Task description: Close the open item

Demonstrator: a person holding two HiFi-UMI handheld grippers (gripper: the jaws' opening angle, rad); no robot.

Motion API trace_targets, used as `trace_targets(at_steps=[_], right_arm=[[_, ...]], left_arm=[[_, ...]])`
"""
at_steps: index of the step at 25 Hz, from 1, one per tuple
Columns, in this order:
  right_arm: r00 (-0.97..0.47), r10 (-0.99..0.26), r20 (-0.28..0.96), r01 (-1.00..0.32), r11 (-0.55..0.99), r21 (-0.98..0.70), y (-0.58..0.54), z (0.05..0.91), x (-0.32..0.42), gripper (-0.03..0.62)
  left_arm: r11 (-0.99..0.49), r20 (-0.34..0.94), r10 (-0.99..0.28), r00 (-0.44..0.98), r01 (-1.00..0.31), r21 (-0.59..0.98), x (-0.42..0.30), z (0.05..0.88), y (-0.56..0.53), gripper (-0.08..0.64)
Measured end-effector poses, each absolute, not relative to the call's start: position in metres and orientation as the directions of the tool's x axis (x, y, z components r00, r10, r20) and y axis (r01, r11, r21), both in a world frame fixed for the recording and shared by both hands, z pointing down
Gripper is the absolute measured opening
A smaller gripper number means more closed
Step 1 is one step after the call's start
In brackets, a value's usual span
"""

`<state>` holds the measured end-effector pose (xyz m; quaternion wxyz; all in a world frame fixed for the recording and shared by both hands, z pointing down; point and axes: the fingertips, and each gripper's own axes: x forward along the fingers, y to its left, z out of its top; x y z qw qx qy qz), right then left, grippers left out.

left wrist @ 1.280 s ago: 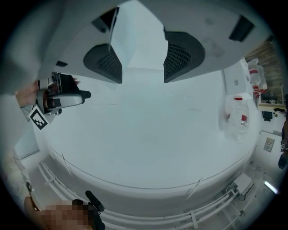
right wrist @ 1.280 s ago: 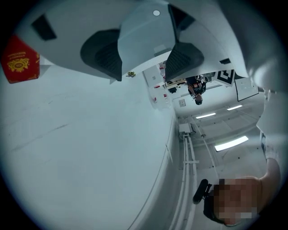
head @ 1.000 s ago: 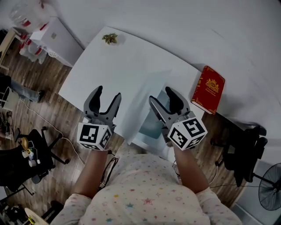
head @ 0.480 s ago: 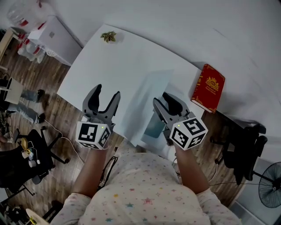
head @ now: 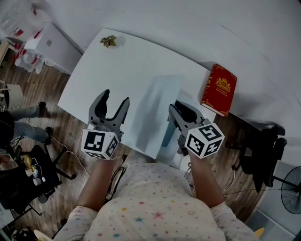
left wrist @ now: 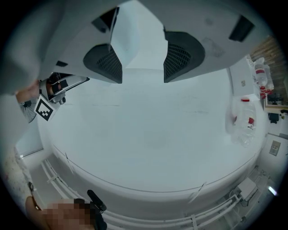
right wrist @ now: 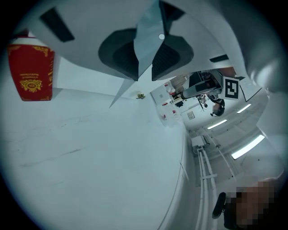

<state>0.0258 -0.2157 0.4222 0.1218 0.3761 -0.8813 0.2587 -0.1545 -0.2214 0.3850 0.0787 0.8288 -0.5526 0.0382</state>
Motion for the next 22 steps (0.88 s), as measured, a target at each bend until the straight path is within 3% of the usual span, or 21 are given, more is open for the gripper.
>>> trace_targets(at_steps=[22], right_arm=[[-0.533, -0.646, 0.547, -0.846, 0.387, -0.367, -0.191, 0.489, 0.109, 0.056]], left_arm=[[-0.533, 0.197, -0.817, 0.542, -0.840, 0.102, -0.086, 0.407, -0.232, 0.268]])
